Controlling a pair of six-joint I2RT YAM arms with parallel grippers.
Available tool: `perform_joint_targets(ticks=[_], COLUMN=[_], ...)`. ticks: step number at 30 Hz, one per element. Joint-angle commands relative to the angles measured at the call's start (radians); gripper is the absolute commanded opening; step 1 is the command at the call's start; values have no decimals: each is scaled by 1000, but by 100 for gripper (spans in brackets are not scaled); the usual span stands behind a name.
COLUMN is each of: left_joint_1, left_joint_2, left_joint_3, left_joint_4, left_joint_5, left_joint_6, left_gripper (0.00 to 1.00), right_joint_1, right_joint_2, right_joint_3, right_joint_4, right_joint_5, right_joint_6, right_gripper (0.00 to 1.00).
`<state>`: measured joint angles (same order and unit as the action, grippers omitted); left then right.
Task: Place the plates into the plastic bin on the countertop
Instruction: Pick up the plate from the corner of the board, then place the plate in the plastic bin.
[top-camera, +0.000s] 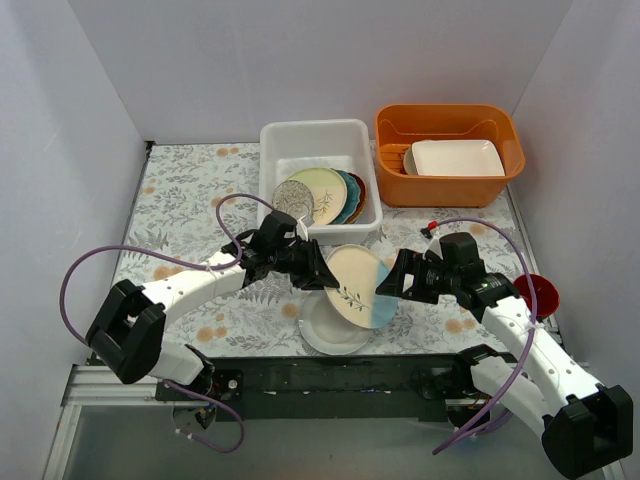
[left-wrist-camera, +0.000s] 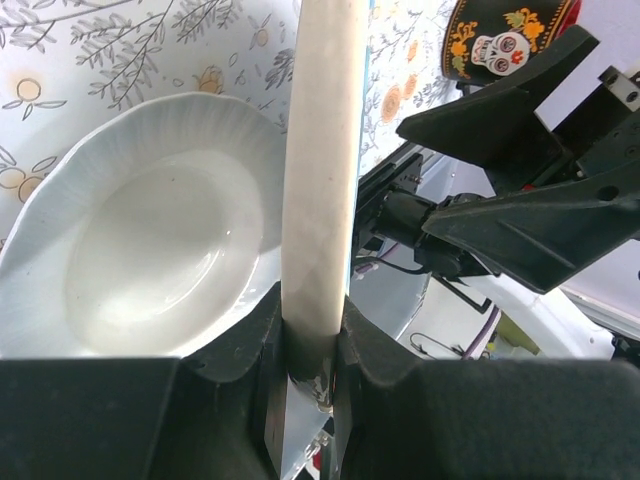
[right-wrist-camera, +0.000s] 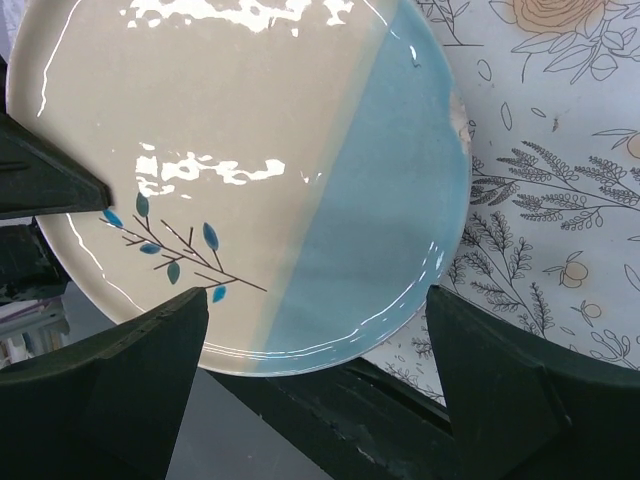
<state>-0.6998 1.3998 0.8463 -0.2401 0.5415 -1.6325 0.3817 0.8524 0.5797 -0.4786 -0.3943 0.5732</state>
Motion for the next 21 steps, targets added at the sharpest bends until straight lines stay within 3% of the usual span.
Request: perform_joint_targets(ticks=[1, 21], left_joint_1=[25, 201], left_joint_2=[-91, -142], left_joint_3=[94, 192], left_joint_4=[50, -65], left_joint_5=[72, 120], left_joint_6=[11, 89], left_gripper=[0, 0], right_joint_1=[3, 3], right_joint_2=[4, -1], right_joint_3=[54, 37], right_joint_4=[-9, -12], right_joint_5=[5, 12], right_joint_6=[-12, -15], right_gripper=[96, 96])
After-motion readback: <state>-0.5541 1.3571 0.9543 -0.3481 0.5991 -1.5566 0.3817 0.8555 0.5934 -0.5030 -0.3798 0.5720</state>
